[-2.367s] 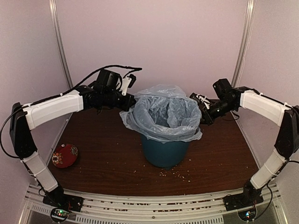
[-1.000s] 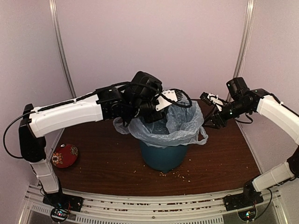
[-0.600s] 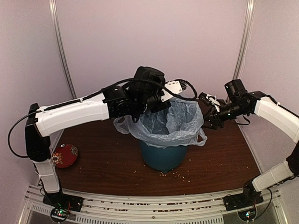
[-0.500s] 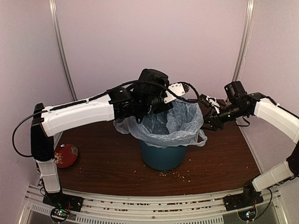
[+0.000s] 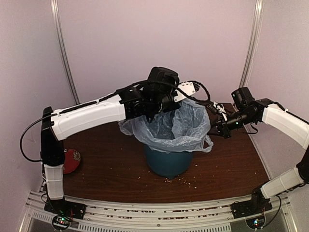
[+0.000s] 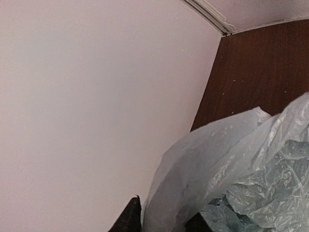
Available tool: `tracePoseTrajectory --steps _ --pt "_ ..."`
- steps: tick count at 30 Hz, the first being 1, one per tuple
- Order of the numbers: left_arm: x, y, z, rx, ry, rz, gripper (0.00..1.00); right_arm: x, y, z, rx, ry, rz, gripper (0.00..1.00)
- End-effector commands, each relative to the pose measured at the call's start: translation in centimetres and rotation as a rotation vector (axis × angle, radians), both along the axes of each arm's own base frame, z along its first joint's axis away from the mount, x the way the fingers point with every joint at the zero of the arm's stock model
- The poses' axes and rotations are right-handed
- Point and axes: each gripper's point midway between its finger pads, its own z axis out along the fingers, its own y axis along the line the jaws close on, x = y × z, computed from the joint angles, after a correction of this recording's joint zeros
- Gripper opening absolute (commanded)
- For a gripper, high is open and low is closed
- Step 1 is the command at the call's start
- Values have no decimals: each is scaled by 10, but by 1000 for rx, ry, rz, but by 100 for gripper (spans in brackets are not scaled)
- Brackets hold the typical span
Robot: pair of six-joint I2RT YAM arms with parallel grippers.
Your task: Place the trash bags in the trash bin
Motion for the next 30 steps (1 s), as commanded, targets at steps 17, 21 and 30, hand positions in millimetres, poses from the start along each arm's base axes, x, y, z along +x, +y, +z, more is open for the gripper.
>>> tracePoseTrajectory --steps 17,21,30 --pt "90 25 -24 -362 401 -67 0 3 -3 -20 -21 21 -27 0" --pt "88 38 -36 -434 540 -88 0 4 -4 -27 -33 37 -27 0" --pt "88 67 -37 -523 651 -24 23 6 -4 -29 -40 39 -31 0"
